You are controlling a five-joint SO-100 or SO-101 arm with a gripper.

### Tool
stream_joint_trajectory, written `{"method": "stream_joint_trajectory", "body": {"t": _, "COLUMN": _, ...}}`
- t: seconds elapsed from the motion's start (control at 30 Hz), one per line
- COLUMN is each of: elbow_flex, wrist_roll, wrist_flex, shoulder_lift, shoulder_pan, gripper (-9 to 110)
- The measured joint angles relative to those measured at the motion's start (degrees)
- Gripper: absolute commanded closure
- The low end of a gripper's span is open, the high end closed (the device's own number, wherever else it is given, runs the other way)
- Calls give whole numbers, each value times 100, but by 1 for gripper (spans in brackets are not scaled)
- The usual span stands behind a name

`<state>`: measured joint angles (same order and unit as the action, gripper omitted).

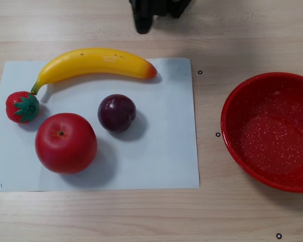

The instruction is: Grasp the banana and put it in the red bowl.

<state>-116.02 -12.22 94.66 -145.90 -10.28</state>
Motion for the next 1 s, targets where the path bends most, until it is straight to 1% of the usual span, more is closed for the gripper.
{"method": "stream_joint_trajectory", "body": {"t": 0.37, "elbow_flex": 1222, "wrist_roll": -615, "wrist_flex": 536, "shoulder_lift": 1512, "shoulder_pan": -1257, "gripper": 100}}
{"method": "stream_joint_trajectory", "body": {"t": 0.63, "elbow_flex": 1389, "wrist_roll": -1433, "wrist_flex": 536, "shoulder_lift": 2224, "shoulder_pan": -2083, "gripper": 95}}
{"method": "stream_joint_trajectory", "body": {"t": 0.73, "elbow_flex": 1389, "wrist_roll": -1696, "wrist_flex": 536, "shoulder_lift": 2443, "shoulder_pan": -2268, "gripper": 88}}
{"method": "stream_joint_trajectory", "body": {"t": 0.9, "elbow_flex": 1389, "wrist_roll": -2013, "wrist_flex": 536, "shoulder_lift": 2742, "shoulder_pan": -2549, "gripper": 70}}
{"method": "stream_joint_trajectory", "body": {"t": 1.0, "elbow_flex": 1336, "wrist_roll": -2083, "wrist_flex": 343, "shoulder_lift": 2821, "shoulder_pan": -2496, "gripper": 61}}
